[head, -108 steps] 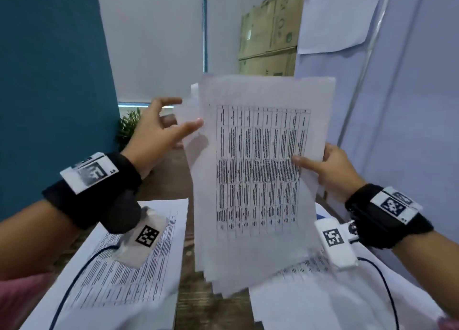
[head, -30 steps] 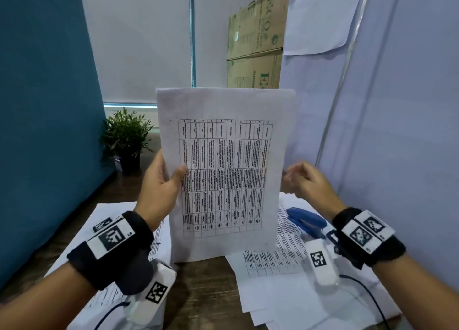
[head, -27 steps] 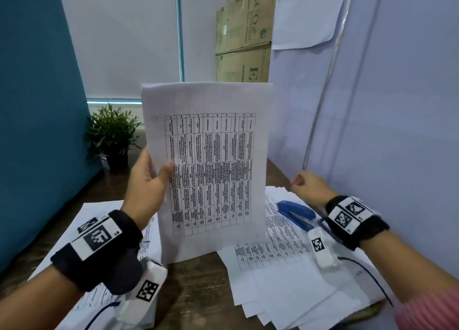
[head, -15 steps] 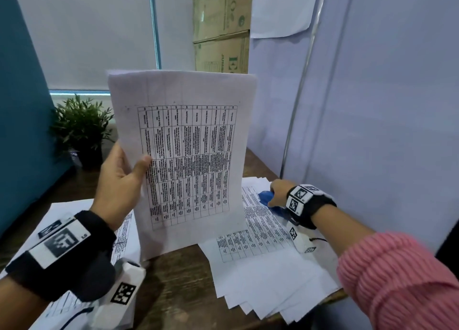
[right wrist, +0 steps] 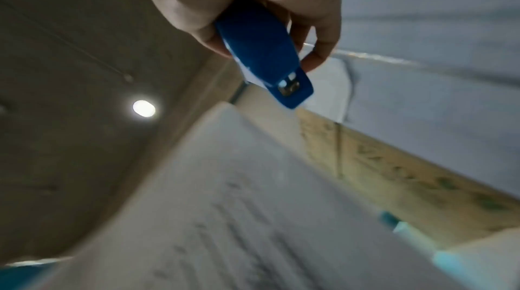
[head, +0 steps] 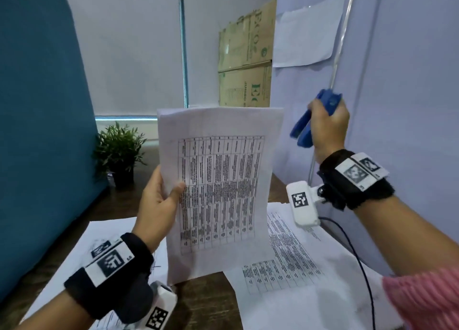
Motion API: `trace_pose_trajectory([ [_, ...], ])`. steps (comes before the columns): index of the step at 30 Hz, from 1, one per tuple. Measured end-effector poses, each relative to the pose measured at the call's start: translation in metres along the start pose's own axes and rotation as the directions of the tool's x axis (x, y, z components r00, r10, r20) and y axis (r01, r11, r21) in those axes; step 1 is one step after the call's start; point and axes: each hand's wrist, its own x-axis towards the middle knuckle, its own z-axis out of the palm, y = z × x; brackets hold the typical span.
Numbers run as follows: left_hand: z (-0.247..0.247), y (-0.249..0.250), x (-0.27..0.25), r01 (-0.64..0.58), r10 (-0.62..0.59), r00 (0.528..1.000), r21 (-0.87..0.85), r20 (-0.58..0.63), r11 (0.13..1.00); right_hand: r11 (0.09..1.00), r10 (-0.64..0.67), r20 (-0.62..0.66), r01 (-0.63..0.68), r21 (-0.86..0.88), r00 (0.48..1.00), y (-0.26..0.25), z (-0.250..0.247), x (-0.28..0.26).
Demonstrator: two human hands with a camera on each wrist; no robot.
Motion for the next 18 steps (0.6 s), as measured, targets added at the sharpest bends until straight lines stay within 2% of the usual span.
trace_pose_trajectory([
  [2,-0.003,0.0,0.001,-0.005,0.005,1.0,-0.005,0.004,1.0,0.965,-0.135,-0.022,0.136,0.225,0.991,-0.036,0.014,-0.005],
  [4,-0.006,0.0,0.001,-0.004,0.004,1.0,-0.001,0.01,1.0,0.902,-0.284,0.027,0.258,0.347,0.958,-0.057,0.029,-0.014],
  [8,-0.008,0.0,-0.001,-0.013,0.012,0.999,0.02,0.042,1.0,0.855,-0.475,0.154,0.413,0.315,0.866,-0.062,0.057,-0.038],
  [11,-0.008,0.003,-0.003,-0.033,0.033,0.998,0.002,0.057,0.999,0.844,-0.515,0.195,0.455,0.284,0.835,-0.055,0.074,-0.05],
  [18,-0.007,0.006,-0.005,-0.045,0.045,0.997,0.005,0.067,0.999,0.868,-0.492,0.265,0.441,0.229,0.829,-0.055,0.098,-0.069],
])
